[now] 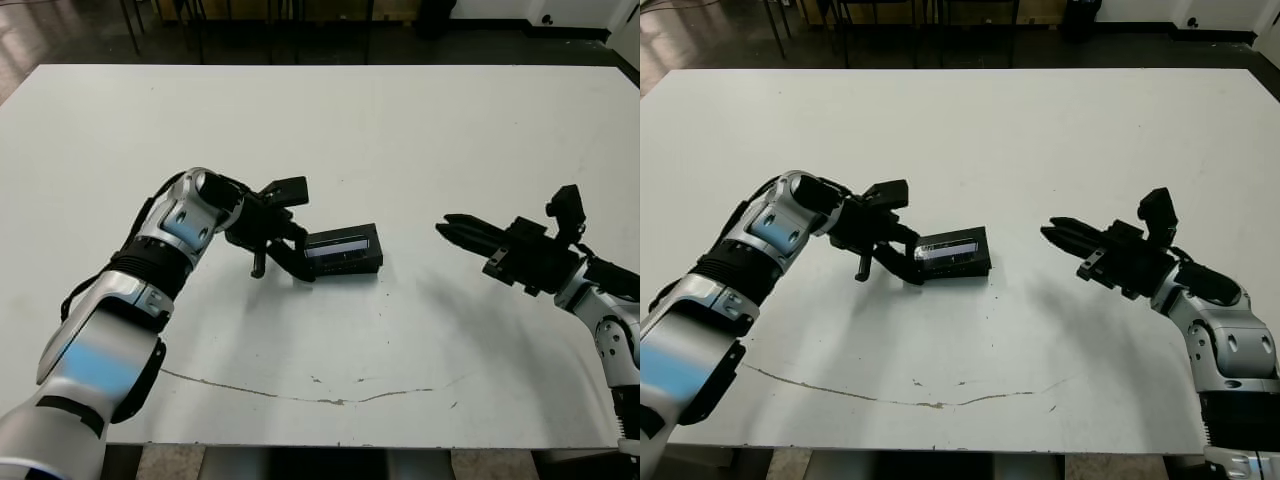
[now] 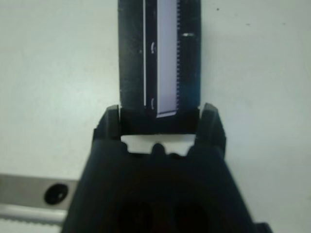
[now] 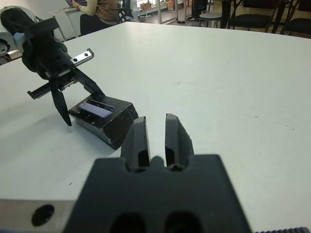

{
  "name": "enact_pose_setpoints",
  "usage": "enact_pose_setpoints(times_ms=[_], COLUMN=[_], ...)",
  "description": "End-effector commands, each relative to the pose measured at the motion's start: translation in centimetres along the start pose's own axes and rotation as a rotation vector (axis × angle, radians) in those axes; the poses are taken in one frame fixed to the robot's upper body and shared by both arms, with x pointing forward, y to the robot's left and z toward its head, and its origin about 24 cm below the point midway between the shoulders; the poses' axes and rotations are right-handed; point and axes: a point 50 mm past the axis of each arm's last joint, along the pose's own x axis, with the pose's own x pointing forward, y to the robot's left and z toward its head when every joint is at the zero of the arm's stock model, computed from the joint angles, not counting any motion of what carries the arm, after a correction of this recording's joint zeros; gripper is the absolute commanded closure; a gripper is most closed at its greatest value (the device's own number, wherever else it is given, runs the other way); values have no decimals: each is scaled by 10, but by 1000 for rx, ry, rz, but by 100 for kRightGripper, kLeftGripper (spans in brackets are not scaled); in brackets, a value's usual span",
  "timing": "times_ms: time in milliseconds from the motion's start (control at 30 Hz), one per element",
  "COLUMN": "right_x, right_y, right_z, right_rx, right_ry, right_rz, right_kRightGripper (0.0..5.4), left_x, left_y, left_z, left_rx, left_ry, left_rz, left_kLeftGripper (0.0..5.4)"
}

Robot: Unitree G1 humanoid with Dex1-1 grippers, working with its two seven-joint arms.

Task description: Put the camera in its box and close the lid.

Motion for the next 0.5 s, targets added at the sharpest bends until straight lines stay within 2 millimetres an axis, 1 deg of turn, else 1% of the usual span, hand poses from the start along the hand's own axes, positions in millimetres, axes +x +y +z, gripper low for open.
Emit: enact_pose_setpoints(times_ms=[33,133,300,500], right_x=[-3,-3,-3,-2], right_y=[0,1,2,2], right_z=[-4,-5,-5,-5], right_rx=[19,15,-1,2], right_ry=[27,17,10,12], right_rz=[-13,-9,-11,-6], right_kRightGripper=[540,540,540,540], left_x=[18,14,7,4], left_y=[-8,-5,-2,-1], left_z=[-7,-9,-10,-9], left_rx=[-37,21,54,62], left_ry=[31,44,31,14], left_rz=[-41,-3,40,47], left_kLeftGripper=[419,418,418,418])
